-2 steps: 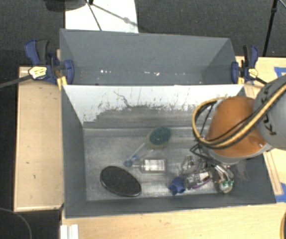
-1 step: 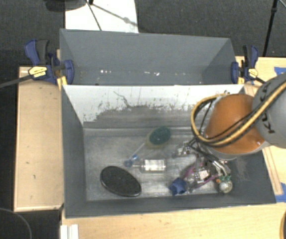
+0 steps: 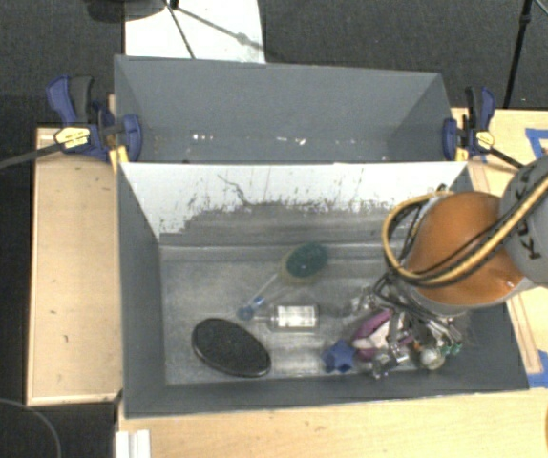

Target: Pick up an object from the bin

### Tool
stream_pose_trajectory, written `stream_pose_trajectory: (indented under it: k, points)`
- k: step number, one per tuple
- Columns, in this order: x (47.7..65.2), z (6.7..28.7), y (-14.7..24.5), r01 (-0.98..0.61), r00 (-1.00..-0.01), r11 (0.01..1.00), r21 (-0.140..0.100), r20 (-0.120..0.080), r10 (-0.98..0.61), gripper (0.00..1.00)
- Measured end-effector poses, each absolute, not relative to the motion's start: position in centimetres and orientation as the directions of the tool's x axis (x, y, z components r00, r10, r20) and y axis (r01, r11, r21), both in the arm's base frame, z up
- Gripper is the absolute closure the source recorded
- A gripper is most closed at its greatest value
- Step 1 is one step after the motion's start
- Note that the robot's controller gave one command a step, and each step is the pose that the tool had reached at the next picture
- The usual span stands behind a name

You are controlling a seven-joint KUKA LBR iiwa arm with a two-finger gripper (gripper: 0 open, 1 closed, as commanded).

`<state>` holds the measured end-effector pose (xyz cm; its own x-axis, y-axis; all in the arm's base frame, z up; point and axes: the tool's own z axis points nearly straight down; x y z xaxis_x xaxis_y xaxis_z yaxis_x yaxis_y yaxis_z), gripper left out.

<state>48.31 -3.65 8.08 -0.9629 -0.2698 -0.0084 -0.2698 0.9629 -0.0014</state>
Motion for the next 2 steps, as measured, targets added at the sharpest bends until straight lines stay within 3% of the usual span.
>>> stream_pose_trajectory:
  k: [1,2]
  points:
    - [48.8,7.3,-3.8,-0.31,-0.951,0.951,-0.003,-0.011,-0.31,0.0]
    - [50.4,7.2,-6.0,-0.397,-0.918,0.918,-0.001,-0.006,-0.397,0.0]
